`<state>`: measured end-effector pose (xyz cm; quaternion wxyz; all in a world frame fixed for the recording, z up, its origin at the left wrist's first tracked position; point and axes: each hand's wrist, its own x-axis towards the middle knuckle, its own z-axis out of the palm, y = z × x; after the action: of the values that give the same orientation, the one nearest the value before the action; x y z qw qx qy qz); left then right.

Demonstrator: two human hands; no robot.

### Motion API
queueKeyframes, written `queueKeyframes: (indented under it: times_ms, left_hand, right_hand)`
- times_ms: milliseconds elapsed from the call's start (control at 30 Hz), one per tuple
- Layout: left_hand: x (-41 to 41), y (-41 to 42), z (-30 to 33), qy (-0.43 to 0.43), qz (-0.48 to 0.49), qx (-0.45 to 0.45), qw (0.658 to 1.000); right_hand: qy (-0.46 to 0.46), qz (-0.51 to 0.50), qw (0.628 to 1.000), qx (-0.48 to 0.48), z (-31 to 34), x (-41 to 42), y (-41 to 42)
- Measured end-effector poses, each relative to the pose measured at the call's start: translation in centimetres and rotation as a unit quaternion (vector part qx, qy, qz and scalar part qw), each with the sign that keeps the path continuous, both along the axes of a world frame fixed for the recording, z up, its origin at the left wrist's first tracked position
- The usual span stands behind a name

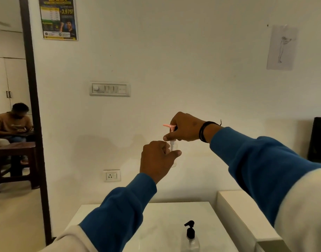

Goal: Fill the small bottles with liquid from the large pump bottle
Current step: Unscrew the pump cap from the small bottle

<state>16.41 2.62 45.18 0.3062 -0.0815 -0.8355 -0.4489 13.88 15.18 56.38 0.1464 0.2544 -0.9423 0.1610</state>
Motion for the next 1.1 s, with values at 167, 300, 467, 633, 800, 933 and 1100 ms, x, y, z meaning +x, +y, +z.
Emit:
queueKeyframes:
  times_ms: [167,300,467,633,800,933,1100]
  left_hand:
    - [-0.3,0.1,0.2,0.007,-0.019,-0.006,1.0]
    - [-0.3,0.1,0.4,0.003,-0.008,-0.02,1.0]
    - [-0.7,-0.1,0.8,-0.005,0.006,-0.021,1.0]
    - [-0.8,0.1,0.6,0.007,0.002,-0.022,1.0]
    - [-0.6,-0.2,0.6,0.005,0.005,-0.021,1.0]
    - [-0.5,-0.3,0.9,0.01,-0.001,-0.01,1.0]
    - [-0.5,0.0,0.8,0.012,-0.007,-0.004,1.0]
  right_hand:
    - [-0.052,0.028,0.998,0.005,0.9,-0.1,0.9]
    - [-0.069,0.023,0.997,0.033,1.6,0.4,1.0]
    - [-0.099,-0.084,0.991,0.034,2.4,1.3,-0.4]
    - [-0.122,-0.074,0.989,0.029,2.6,1.0,-0.9]
    - [-0.07,-0.049,0.993,0.087,3.3,1.4,-0.7]
    - [-0.045,-0.117,0.988,0.09,3.1,1.9,-0.8]
    - [-0.107,-0.058,0.992,0.041,3.3,2.2,-1.1]
